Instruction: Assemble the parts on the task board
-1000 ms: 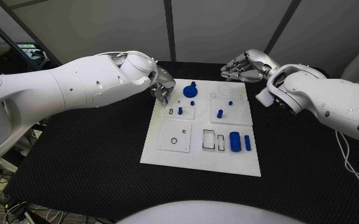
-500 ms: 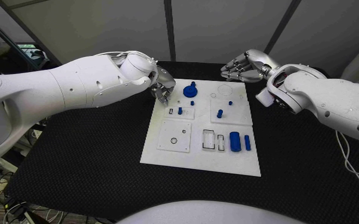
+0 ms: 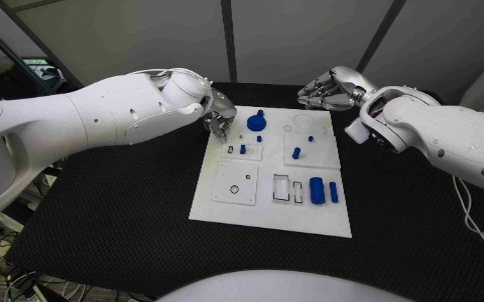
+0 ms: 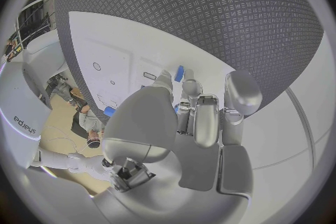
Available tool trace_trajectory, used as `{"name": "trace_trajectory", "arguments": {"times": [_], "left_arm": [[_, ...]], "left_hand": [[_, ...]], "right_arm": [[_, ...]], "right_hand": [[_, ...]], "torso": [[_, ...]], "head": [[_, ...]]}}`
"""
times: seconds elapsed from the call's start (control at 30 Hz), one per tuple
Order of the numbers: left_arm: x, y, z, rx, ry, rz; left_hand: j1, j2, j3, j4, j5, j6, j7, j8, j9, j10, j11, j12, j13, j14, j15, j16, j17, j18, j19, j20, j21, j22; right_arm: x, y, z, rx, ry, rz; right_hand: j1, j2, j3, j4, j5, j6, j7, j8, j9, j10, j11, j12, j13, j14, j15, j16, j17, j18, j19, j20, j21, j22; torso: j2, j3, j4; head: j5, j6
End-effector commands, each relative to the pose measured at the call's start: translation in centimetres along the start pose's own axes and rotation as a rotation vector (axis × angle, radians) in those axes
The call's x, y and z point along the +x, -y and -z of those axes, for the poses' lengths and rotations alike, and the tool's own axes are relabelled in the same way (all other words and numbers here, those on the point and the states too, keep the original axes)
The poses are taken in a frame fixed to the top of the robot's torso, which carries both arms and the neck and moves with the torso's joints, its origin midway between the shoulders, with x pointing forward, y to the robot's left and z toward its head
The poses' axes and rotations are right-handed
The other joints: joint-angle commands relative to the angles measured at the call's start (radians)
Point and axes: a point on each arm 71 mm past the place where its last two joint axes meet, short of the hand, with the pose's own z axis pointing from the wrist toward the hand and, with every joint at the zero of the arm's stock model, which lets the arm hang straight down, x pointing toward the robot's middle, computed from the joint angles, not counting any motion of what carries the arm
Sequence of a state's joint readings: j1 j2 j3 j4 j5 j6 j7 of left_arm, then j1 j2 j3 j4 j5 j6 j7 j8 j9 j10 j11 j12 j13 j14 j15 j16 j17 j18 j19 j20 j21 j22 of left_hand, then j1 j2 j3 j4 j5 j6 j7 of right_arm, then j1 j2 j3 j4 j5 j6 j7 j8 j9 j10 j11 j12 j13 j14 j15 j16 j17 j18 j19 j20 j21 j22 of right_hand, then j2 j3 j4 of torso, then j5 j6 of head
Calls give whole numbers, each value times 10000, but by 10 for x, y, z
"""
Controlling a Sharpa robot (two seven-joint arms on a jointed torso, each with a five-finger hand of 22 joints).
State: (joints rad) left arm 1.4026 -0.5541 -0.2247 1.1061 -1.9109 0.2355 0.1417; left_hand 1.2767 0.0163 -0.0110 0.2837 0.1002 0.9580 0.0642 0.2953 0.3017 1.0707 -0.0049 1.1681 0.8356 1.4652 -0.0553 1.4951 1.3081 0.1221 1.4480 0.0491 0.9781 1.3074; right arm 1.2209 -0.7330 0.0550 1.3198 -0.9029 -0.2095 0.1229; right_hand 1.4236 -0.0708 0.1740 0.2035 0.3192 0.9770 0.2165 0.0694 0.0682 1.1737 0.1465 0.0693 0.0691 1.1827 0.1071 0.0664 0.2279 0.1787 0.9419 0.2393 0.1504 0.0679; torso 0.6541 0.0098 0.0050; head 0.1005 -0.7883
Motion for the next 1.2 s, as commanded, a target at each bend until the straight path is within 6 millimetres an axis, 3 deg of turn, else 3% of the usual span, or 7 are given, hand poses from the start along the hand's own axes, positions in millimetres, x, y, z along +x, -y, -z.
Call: {"name": "trace_trajectory", "arguments": {"times": [0.03,0.3,0.57,0.77,0.93,1.0,1.2], "left_arm": [[-1,0,0,-18,-39,-69],[0,1,1,173,-69,150],[1,2,2,398,-68,555],[3,0,3,462,-68,1215],[6,-8,9,129,291,2247],[7,-12,12,-38,455,2862],[12,-23,23,-656,847,4735]], "left_hand": [[229,154,240,-25,52,102,-16,-74,-19,72,-31,-53,21,537,-21,64,1719,-314,48,6,47,1435],[721,501,1033,-120,69,240,-65,-166,-8,94,-39,-99,55,559,-32,95,1758,-327,70,-1,120,1455],[1056,601,2018,-370,-9,359,-116,-144,139,134,-69,-164,75,591,-57,142,1819,-343,94,-23,234,1481],[1087,313,3522,-911,-76,348,-117,26,539,149,-83,-330,0,597,-35,158,1840,-356,94,-31,289,1492],[773,88,4307,-1107,-111,365,-75,185,821,64,-39,-615,-286,602,-35,166,1849,-359,104,-23,335,1499],[366,-173,5022,-1309,-131,311,-76,307,1090,225,-23,-709,-300,623,-11,185,1871,-361,129,-28,398,1507],[-49,-411,5839,-1705,-112,348,-76,501,1386,317,-24,-773,-287,630,-28,192,1880,-359,127,-23,390,1501]], "right_arm": [[0,-2,-1,-104,-51,5],[0,-2,-1,-95,-63,5],[0,-1,-1,-76,-91,3],[0,-1,-1,-57,-107,7],[0,0,-1,-23,-97,23],[-1,1,-1,-9,-89,32],[-2,3,-1,53,-49,56]], "right_hand": [[20,71,70,4,48,-67,-29,28,12,-68,-4,42,-6,-71,-25,-9,-13,60,84,13,-59,-2],[20,71,70,4,48,-67,-29,28,12,-68,-4,42,-6,-71,-25,-9,-13,60,84,13,-59,-2],[20,71,70,4,48,-67,-29,28,12,-68,-4,42,-6,-71,-25,-9,-13,60,84,13,-59,-2],[20,71,70,4,48,-67,-29,28,12,-68,-4,42,-6,-71,-25,-9,-13,60,84,13,-59,-2],[20,71,70,4,48,-67,-29,28,12,-68,-4,42,-6,-71,-25,-9,-13,60,84,13,-59,-2],[20,71,70,4,48,-67,-29,28,12,-68,-4,42,-6,-71,-25,-9,-13,60,84,13,-59,-2],[20,71,70,4,48,-67,-29,28,12,-68,-4,42,-6,-71,-25,-9,-13,60,84,13,-59,-2]], "torso": [[-1,0,2],[-2,1,1],[2,1,9],[-3,3,0],[-8,5,7],[-15,5,15],[-14,8,22]], "head": [[-1,-9],[-6,-18],[2,-47],[21,-45],[7,-32],[5,-26],[39,8]]}}
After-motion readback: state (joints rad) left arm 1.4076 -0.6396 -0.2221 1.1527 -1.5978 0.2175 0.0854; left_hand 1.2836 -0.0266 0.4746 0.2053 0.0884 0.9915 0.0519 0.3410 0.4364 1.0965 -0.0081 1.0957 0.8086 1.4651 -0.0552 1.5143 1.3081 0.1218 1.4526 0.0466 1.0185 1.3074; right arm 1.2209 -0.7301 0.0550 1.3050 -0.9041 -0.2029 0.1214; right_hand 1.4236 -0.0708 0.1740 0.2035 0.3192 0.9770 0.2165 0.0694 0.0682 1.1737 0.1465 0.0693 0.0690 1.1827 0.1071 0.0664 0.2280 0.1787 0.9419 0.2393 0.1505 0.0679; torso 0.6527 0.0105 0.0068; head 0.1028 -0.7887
